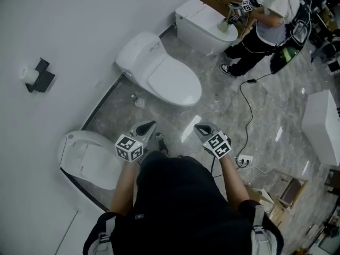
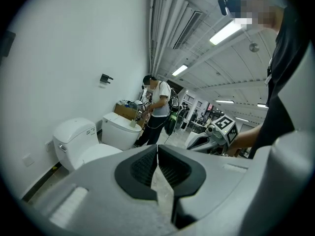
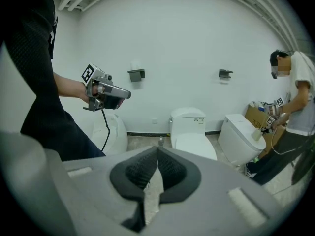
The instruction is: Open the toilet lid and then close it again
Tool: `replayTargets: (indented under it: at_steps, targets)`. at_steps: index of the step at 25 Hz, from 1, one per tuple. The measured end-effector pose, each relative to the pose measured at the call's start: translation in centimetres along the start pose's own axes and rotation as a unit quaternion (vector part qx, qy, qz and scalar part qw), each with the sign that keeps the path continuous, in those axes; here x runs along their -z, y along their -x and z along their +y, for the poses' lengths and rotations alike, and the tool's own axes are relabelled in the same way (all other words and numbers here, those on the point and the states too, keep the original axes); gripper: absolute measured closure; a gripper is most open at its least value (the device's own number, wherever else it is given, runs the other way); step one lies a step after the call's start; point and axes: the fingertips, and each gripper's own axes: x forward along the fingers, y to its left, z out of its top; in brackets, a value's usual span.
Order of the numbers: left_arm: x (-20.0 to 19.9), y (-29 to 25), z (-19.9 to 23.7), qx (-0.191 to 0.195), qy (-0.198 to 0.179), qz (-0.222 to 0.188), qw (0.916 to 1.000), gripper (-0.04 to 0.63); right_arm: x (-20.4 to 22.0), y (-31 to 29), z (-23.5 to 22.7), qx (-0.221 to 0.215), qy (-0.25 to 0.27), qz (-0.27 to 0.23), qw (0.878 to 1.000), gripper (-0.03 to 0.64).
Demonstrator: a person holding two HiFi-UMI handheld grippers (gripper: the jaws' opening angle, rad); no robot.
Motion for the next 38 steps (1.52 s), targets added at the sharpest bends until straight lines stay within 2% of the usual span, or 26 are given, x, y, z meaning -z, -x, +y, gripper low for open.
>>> replayTargets:
  at_steps: [7, 15, 19, 31, 38]
  targets:
    - [-0.8, 0.6, 3.7, 0.008, -0.002, 0.0, 1.0, 0.58, -1.8, -2.9, -0.1, 0.002, 0.003, 0.014, 1.0, 0.614]
    - [-1.2, 2.7, 7.9, -0.014, 0.01, -0.013, 0.9998, 0.58, -3.5, -6.9, -0.7, -0.009, 0.007, 0.024, 1.0, 0.614]
    - [-0.7, 3.7, 9.9, -0.024, 0.018, -0.006, 0.9995, 0.58, -4.1, -8.8, -1.0, -0.014, 0.006, 0.027, 1.0, 0.614]
    - [-2.0, 1.2, 12.1, -0.006, 0.014, 0.021, 0.9997, 0.58, -2.6, -10.8, -3.3, -0.016, -0.032, 0.047, 0.998, 0.614]
    - [-4.1, -1.8, 12.8, -0.008, 0.008, 0.025, 0.9996, 0.58, 0.7, -12.0, -6.9, -0.029, -0.06, 0.074, 0.995, 0.614]
